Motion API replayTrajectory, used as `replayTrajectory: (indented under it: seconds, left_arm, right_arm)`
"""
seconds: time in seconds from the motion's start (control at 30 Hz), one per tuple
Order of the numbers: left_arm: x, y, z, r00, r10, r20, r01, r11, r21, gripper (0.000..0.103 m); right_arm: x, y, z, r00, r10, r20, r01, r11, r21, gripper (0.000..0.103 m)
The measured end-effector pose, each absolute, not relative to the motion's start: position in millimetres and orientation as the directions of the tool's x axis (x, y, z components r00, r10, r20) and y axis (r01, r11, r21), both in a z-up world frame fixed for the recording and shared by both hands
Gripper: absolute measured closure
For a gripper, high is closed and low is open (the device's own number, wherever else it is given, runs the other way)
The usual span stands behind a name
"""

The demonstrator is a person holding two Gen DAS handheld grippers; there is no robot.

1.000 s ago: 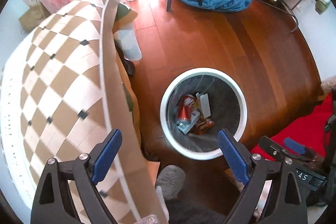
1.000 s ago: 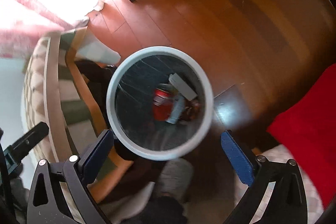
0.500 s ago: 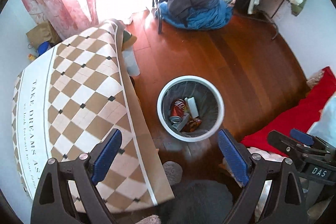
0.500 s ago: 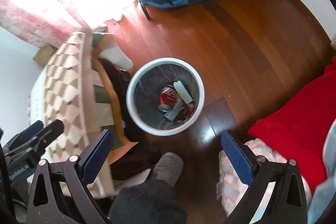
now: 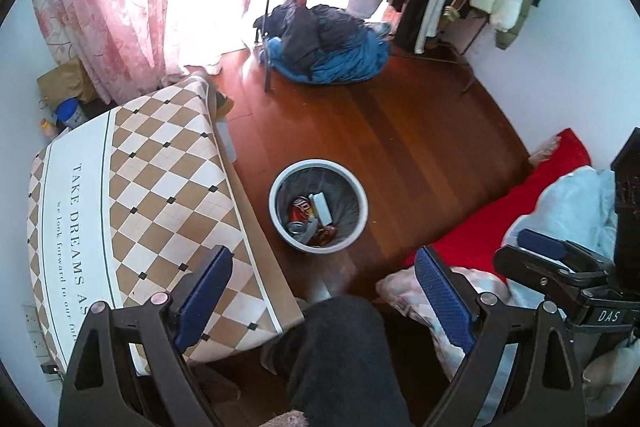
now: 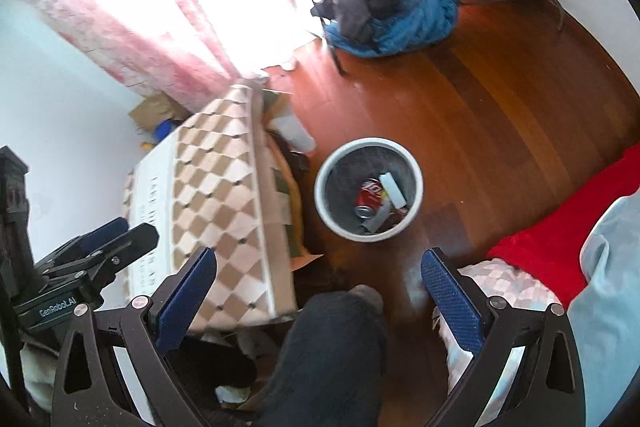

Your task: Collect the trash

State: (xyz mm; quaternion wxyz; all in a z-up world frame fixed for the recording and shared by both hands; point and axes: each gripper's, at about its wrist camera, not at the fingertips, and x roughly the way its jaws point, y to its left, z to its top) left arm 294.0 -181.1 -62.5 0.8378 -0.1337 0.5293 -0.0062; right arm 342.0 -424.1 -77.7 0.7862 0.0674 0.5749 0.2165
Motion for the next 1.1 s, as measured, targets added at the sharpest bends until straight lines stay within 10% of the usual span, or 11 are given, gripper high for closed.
replayTrajectory:
  seconds: [1.1]
  left_arm:
    - [252,-162,-21,0.485,-0.227,-0.845,-0.089,0.948,-0.306,0.0]
  right_arm:
    - [296,-399,-10,0.211,0.488,-0.847,-0.373,0.841,0.391,0.0]
